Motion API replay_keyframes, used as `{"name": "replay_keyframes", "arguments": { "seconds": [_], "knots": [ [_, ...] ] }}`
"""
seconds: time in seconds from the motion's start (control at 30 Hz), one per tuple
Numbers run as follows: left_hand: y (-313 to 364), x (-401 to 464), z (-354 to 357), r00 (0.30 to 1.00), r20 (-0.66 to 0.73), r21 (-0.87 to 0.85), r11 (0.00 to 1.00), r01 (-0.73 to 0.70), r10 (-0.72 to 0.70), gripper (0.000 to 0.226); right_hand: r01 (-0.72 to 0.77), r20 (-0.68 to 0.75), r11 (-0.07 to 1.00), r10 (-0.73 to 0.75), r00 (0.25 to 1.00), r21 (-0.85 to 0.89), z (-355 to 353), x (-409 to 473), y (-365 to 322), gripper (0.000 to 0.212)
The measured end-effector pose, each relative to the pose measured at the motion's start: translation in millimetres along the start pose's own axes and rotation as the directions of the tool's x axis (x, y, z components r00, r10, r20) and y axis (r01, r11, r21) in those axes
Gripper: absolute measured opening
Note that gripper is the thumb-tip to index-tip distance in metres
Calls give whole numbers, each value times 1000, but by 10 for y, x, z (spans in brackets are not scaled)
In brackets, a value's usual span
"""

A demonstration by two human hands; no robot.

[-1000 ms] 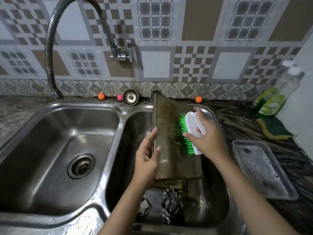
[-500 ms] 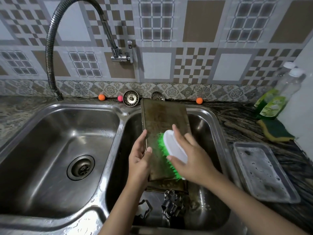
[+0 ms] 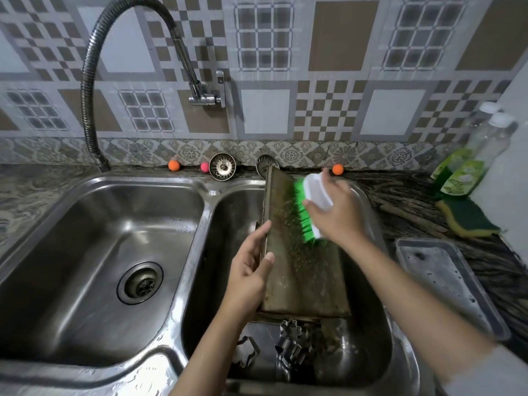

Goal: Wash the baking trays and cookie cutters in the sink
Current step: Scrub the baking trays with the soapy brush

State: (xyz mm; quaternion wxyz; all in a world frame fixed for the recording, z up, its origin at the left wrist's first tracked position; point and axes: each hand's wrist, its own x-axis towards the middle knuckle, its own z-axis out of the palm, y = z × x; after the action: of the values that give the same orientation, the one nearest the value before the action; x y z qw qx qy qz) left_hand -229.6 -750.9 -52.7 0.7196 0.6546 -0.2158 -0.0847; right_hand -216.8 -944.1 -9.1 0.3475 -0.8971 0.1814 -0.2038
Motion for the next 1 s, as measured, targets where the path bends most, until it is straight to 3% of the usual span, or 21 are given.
{"name": "replay_keyframes", "arguments": {
  "seconds": [0.1,0.13,0.27,0.33,0.43,0.47,0.63,0.73,0.87,0.93,1.0],
  "knots": [
    [7,79,-56,999,-31,-53,999,14,-16,48,273,55,958,-279,959,86,117,-374,-205,76],
    [9,75,-92,999,-31,-59,998,13,-15,48,289,51,954,-294,955,83,114,-365,-135,76],
    [-19,-19,-72,999,33,-12,1000,14,-14,47,-18,-38,1000,17,999,-21,-13,112,160,76],
    [-18,4,-11,999,34,-12,1000,6,-5,46,24,-27,998,-23,999,50,33,1,-19,76],
    [-55,108,-138,999,-33,-114,993,23,-27,52,287,42,949,-295,955,130,152,-463,-246,76],
    [-62,123,-229,998,-42,-127,991,36,-42,54,315,61,939,-326,943,136,167,-500,-167,75],
    [-67,72,-257,998,47,-65,996,54,-51,49,8,-46,1000,-8,999,-5,85,158,72,74],
    [-43,150,-147,999,19,-79,996,31,-29,51,140,-51,989,-137,989,49,163,55,-300,76],
    [14,314,-381,978,-204,-256,967,-1,-53,52,337,45,930,-346,937,145,326,-778,-339,76],
    [61,327,-504,960,-271,-308,951,-22,-66,52,329,53,931,-341,939,159,323,-927,-102,76],
    [82,294,-490,973,-227,-296,955,-20,-50,53,243,-24,963,-242,970,113,292,-652,112,77]
  ]
}}
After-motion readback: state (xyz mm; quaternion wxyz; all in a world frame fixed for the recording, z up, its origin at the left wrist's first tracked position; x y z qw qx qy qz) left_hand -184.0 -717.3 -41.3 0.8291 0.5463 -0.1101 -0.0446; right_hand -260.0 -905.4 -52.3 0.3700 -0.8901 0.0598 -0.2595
